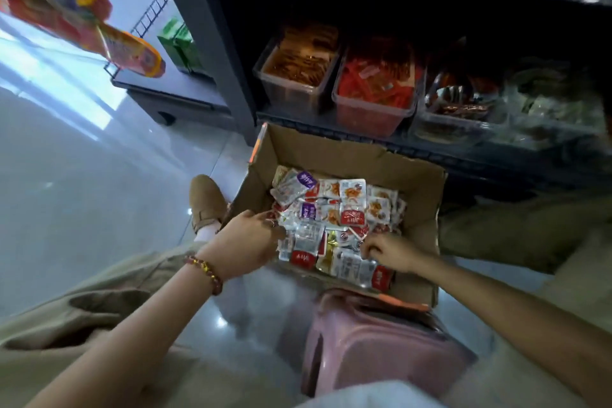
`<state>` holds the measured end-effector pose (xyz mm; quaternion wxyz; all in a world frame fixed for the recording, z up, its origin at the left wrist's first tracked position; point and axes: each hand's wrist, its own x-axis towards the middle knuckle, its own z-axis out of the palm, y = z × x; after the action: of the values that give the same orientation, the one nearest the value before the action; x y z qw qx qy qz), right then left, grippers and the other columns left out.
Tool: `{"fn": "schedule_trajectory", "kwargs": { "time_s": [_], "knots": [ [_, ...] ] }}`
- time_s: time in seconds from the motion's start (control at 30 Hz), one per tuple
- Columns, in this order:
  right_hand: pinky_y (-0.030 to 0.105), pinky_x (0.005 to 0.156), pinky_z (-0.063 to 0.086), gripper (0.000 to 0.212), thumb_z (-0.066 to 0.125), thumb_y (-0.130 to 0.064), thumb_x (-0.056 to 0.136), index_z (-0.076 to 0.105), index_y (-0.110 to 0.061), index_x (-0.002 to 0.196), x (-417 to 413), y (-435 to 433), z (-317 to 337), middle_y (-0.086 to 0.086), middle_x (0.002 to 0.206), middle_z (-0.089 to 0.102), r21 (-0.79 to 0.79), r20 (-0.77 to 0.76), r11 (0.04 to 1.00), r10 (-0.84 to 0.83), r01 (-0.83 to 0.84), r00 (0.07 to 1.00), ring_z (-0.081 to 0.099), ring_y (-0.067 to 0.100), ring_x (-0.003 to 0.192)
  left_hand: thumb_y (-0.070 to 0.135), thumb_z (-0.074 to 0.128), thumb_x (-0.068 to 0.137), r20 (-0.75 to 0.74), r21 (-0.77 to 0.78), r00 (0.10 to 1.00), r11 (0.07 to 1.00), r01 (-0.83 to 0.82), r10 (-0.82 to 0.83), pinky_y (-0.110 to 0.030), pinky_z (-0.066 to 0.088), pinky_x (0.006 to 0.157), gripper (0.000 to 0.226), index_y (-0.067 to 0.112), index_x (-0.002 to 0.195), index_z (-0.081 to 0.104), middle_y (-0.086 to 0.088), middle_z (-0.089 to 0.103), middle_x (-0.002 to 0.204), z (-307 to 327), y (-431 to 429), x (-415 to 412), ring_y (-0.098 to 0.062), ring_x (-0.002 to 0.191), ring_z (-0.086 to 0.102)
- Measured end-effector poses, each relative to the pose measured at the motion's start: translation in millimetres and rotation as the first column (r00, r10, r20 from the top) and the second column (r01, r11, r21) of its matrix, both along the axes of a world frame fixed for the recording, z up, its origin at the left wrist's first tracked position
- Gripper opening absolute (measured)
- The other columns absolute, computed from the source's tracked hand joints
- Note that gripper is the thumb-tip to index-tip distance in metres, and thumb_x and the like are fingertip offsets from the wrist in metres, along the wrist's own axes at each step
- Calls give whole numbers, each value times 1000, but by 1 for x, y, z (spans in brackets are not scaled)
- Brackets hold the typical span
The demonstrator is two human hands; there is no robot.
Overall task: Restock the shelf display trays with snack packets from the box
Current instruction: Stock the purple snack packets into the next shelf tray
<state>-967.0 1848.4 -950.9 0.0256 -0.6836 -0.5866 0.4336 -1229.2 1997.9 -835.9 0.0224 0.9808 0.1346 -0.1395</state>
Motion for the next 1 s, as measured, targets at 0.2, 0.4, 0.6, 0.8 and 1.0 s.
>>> {"fn": "schedule_trajectory", "kwargs": {
  "time_s": [0.2, 0.4, 0.6, 0.8, 1.0],
  "knots": [
    [34, 82, 47, 22, 51, -6, 92, 64, -6, 109, -34, 18, -38, 12, 118, 59, -168, 42, 985, 43, -35, 998, 59, 23, 100, 20, 75, 65, -38, -85, 978, 974, -209, 206, -30, 49, 60, 18, 21, 80, 66, 4, 63, 67, -17, 1, -32, -20, 66, 63],
    [32, 105, 37, 24, 49, -10, 93, 68, 0, 103, -62, 68, -52, 14, 153, 23, -60, 182, 998, -13, 25, 983, 35, 32, 134, 22, 63, 82, 27, -99, 974, 970, -223, 227, -35, 47, 71, 13, 16, 93, 66, -2, 66, 77, -18, 9, -31, -25, 78, 62],
    [27, 76, 47, 39, 41, -14, 96, 47, -2, 132, -68, 102, -58, 6, 160, 1, -136, 221, 985, -71, 103, 973, 43, 31, 131, 25, 44, 95, 11, -92, 980, 976, -195, 197, -34, 40, 84, 24, 17, 113, 57, -1, 64, 100, -17, 9, -24, -24, 99, 57],
    [26, 54, 42, 75, 42, 3, 90, 6, -16, 153, -71, 111, -56, 15, 157, 17, -207, 331, 961, -105, 181, 938, 61, 30, 100, 23, 65, 80, 73, -77, 981, 982, -172, 178, -32, 45, 66, 14, 17, 93, 65, 3, 65, 77, -10, 11, -21, -21, 75, 60],
    [26, 53, 35, 30, 57, -26, 92, 55, -1, 111, -51, 120, -38, 9, 106, 57, 67, 135, 945, -326, 320, 936, 53, 18, 76, 28, 45, 94, 24, -177, 956, 942, -284, 293, -34, 41, 87, 29, 23, 121, 55, 4, 61, 108, -8, 8, -21, -20, 105, 54]
  ]
}}
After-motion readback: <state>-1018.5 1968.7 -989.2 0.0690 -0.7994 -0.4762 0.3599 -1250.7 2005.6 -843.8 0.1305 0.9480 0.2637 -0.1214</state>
